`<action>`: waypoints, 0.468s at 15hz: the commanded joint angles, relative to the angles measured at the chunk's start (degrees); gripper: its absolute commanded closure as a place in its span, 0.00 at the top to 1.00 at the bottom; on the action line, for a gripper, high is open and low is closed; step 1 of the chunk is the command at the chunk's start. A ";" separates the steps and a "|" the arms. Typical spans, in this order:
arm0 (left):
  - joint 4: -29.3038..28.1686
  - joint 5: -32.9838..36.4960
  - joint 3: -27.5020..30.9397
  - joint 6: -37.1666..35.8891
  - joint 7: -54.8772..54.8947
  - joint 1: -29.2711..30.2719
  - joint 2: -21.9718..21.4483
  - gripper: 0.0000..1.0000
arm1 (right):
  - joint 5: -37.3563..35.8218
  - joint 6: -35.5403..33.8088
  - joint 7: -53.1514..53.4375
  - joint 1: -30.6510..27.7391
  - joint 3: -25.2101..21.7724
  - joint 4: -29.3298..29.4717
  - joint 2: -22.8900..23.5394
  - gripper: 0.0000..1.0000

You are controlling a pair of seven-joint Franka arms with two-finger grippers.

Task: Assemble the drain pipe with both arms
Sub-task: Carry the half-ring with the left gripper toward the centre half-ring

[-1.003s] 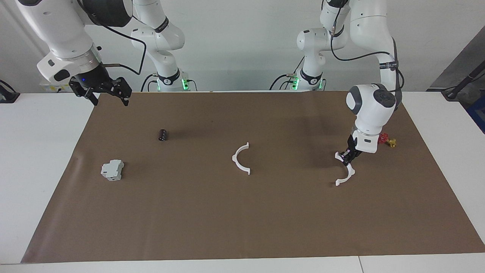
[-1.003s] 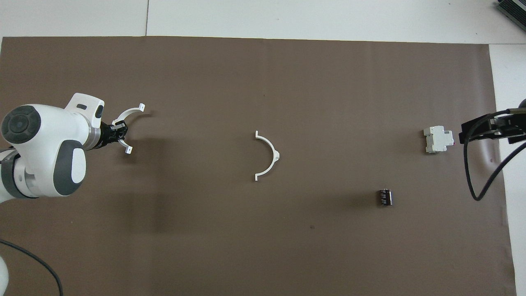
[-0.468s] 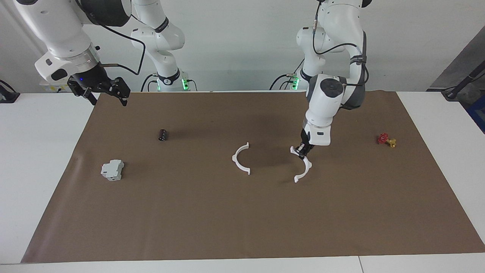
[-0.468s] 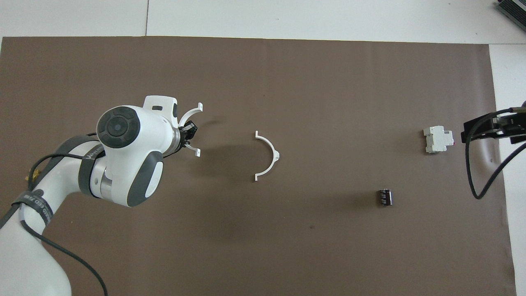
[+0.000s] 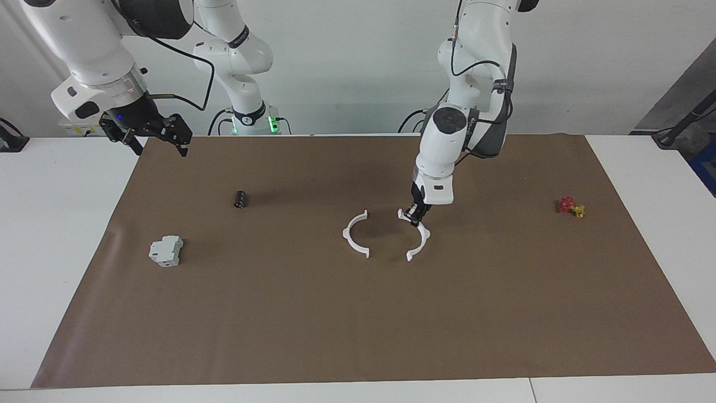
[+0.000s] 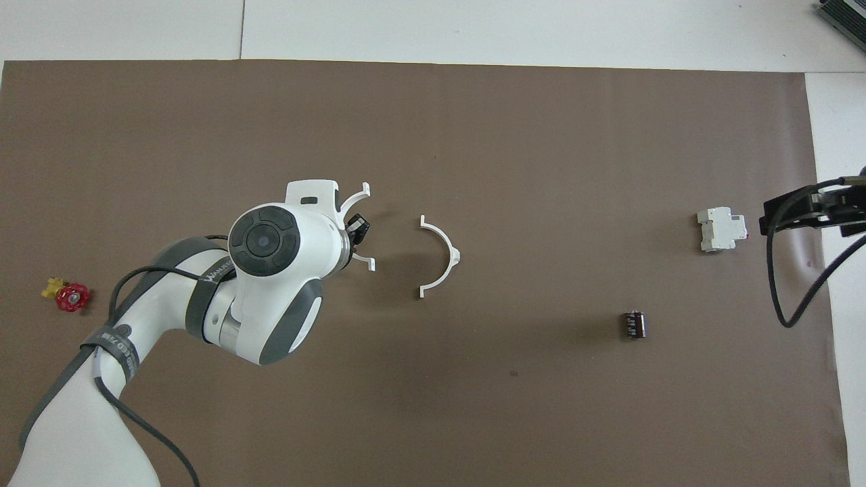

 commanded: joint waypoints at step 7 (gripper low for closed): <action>1.31 4.07 1.24 2.92 -10.34 -5.63 6.49 0.00 | -0.19 0.29 0.45 -0.32 0.20 -0.09 -0.25 1.00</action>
